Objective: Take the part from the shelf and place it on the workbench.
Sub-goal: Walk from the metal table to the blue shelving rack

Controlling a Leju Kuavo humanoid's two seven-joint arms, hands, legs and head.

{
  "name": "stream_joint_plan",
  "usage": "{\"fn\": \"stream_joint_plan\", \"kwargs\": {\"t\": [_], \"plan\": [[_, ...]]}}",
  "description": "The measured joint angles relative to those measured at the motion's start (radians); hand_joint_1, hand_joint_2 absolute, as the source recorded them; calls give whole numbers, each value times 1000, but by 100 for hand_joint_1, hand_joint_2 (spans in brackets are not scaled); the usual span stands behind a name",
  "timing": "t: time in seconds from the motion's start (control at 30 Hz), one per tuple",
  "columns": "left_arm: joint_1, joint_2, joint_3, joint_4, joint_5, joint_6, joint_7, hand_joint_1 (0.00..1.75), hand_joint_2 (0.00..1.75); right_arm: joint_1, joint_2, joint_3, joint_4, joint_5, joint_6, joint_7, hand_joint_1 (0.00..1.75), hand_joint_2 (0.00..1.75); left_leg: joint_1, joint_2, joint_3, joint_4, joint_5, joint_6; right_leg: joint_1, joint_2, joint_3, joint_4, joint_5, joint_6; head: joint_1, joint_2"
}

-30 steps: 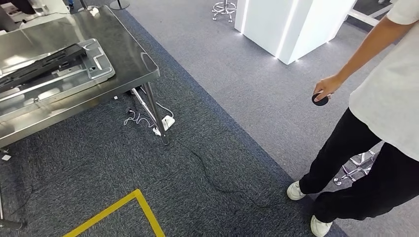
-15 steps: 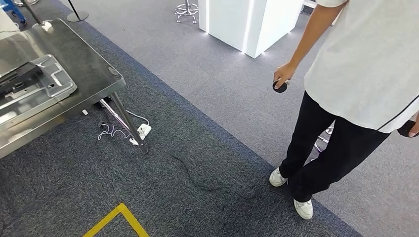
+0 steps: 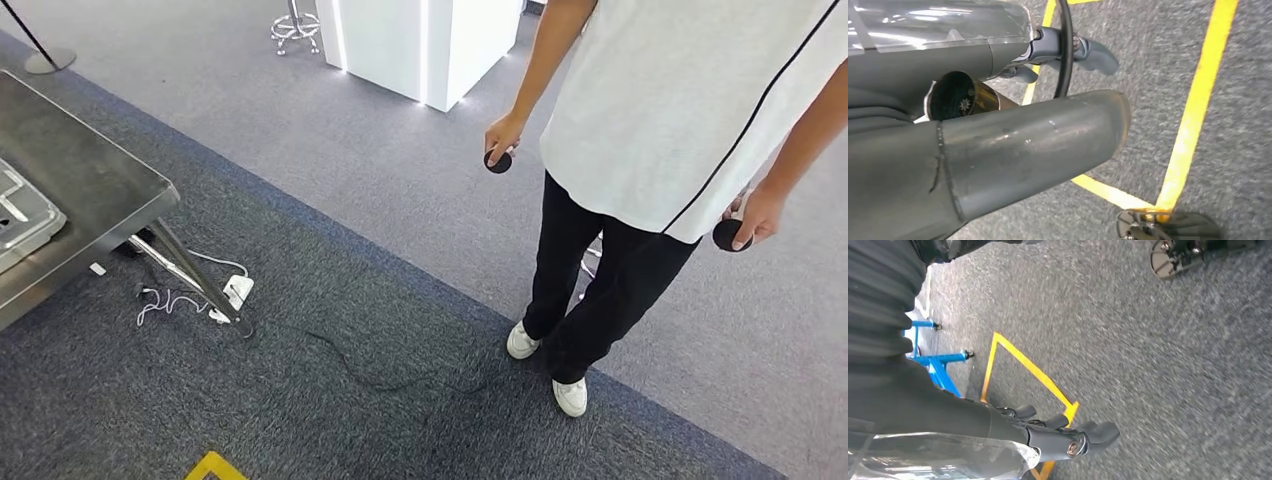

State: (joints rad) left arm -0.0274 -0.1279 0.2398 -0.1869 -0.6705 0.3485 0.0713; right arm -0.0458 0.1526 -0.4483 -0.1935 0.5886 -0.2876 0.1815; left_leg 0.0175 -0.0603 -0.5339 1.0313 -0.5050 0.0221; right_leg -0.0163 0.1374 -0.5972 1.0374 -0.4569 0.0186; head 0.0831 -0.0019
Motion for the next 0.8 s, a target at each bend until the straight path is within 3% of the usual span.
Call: {"fn": "stream_joint_plan", "kwargs": {"t": [0.07,0.13,0.2,0.23,0.27,0.3,0.37,0.43,0.5,0.53,0.6,0.63,0.7,0.73,0.77,0.8], "plan": [[-3,-2,0,0,-1,-1,-10,0,0,2,0,-4,0,1,0,-6,0,175,3,26,7,-11,8,15,2,-39,-16,31,-20,8,2,0],[-3,-2,1,0,-2,-3,-11,0,0,-2,0,-6,0,1,0,-9,0,175,1,55,9,-17,10,25,3,-103,-68,137,-79,13,5,0],[-2,-1,1,0,-2,-6,-9,0,0,-4,0,-7,0,1,0,-9,0,175,-3,86,9,-16,8,27,1,-127,-128,255,-125,19,5,0],[-2,-1,1,0,-2,-7,-7,0,0,-4,0,-9,0,2,0,-8,0,175,-4,101,10,-16,6,27,0,-131,-137,273,-121,21,5,0],[-3,0,2,0,-1,-8,-7,0,0,-3,0,-10,0,2,0,-8,0,175,-4,114,12,-16,4,25,0,-136,-125,251,-99,21,5,0],[-3,0,2,0,0,-8,-6,0,0,-3,0,-12,0,3,0,-8,0,175,-4,127,16,-16,0,23,1,-145,-94,193,-64,19,5,0],[-4,0,2,0,1,-9,-6,0,0,-4,-1,-14,0,3,-1,-7,0,175,-7,148,24,-15,-8,15,8,-188,-23,56,-13,8,5,0],[-7,0,2,0,1,-9,-6,0,0,-6,-1,-14,0,4,-1,-6,0,175,-11,166,30,-17,-15,4,17,-210,5,-2,-4,-6,4,0],[-11,1,2,0,0,-9,-6,0,0,-5,-1,-15,0,4,-1,-6,0,175,-13,184,39,-22,-19,-6,17,-187,5,-6,-2,-17,4,0],[-14,1,2,0,0,-9,-6,0,0,-4,-1,-16,0,4,-1,-6,0,175,-11,177,43,-18,-25,-11,15,-176,8,-12,1,-23,4,0],[-14,1,3,0,0,-9,-7,0,0,-5,-1,-17,0,4,-1,-6,0,175,-7,132,22,40,-66,-18,8,-154,15,-23,8,-36,3,0],[-13,1,3,0,0,-9,-7,0,0,-6,-1,-17,0,5,-1,-6,0,175,-5,102,-4,100,-99,-20,9,-143,15,-25,9,-40,2,0],[-9,1,3,0,1,-10,-6,0,0,-7,-1,-17,0,8,0,-7,0,175,-4,76,-70,229,-150,-22,10,-116,14,-24,9,-44,2,0],[-7,1,3,0,1,-10,-4,0,0,-7,-1,-17,0,10,0,-8,0,175,-4,73,-90,261,-151,-23,12,-101,14,-22,8,-45,2,0],[-6,1,3,0,1,-10,-3,0,0,-6,-1,-17,0,12,0,-8,0,175,-4,70,-92,253,-129,-22,12,-86,14,-19,8,-45,2,0],[-6,1,3,0,0,-11,-1,0,0,-6,-1,-17,0,14,0,-8,0,175,-4,65,-77,207,-91,-19,12,-70,15,-16,7,-43,2,0]]}}
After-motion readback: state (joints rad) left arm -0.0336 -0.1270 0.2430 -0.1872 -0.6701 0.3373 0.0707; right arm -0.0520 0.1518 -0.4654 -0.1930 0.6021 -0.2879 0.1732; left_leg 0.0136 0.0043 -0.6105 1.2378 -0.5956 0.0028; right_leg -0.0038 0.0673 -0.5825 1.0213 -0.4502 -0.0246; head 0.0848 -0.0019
